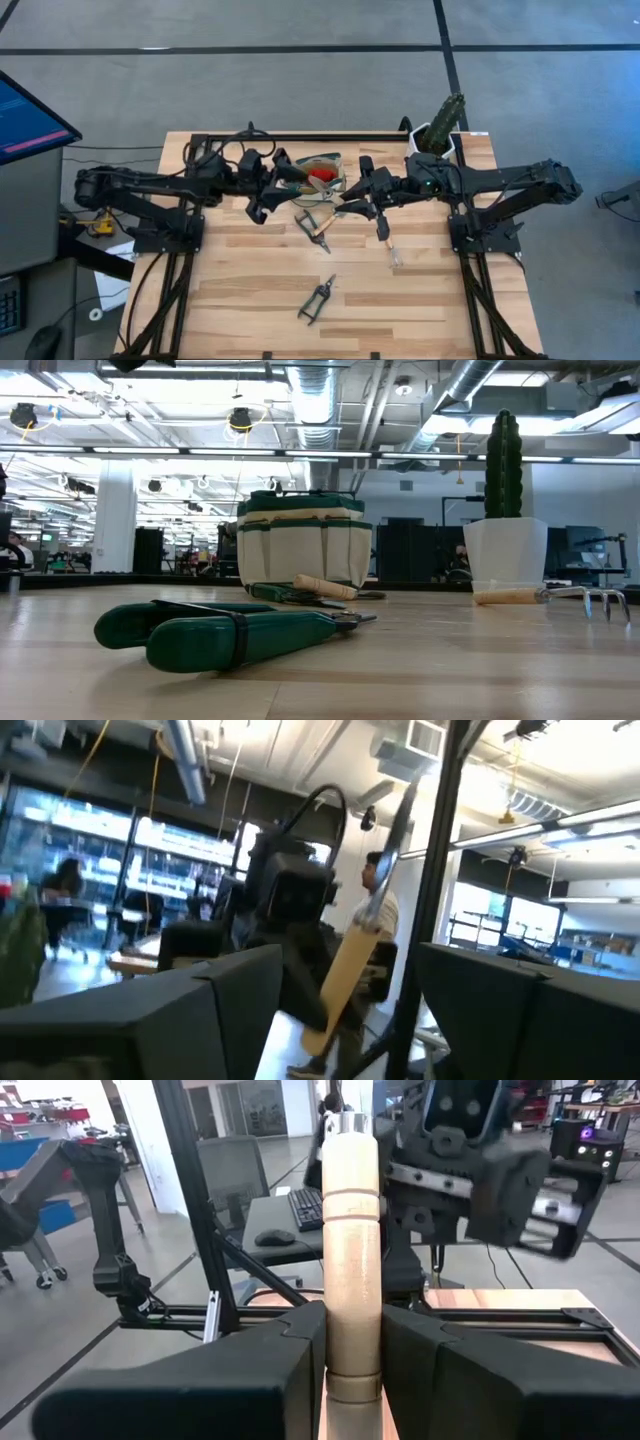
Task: Pick & Place Garden tools in Gardening bag
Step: Put the bottom brown trowel into the brown gardening bag
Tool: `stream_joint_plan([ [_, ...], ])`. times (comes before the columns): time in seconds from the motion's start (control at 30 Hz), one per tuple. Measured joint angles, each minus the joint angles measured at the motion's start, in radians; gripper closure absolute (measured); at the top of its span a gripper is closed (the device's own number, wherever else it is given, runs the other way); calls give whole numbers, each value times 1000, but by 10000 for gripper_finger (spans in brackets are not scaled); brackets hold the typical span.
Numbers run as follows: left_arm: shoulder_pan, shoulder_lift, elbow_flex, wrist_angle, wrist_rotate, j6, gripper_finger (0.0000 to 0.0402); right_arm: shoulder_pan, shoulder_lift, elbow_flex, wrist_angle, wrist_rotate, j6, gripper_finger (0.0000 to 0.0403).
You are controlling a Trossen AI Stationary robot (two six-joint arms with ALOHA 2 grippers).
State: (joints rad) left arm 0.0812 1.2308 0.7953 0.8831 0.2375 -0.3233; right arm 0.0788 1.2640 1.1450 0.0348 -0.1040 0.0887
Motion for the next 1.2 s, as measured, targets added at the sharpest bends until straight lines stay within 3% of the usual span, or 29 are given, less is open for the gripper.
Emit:
stream_joint_plan([
  [0.37, -30, 25, 75, 7, -6, 115, 204, -1, 0, 0, -5, 0, 18, 345],
  [0.63, -44, 113, 142, 3, -7, 117, 206, -1, 0, 0, -16, 0, 18, 345],
  [1.2, -70, 159, 186, 9, -25, 118, 207, -1, 1, -5, -30, 0, 44, 345],
])
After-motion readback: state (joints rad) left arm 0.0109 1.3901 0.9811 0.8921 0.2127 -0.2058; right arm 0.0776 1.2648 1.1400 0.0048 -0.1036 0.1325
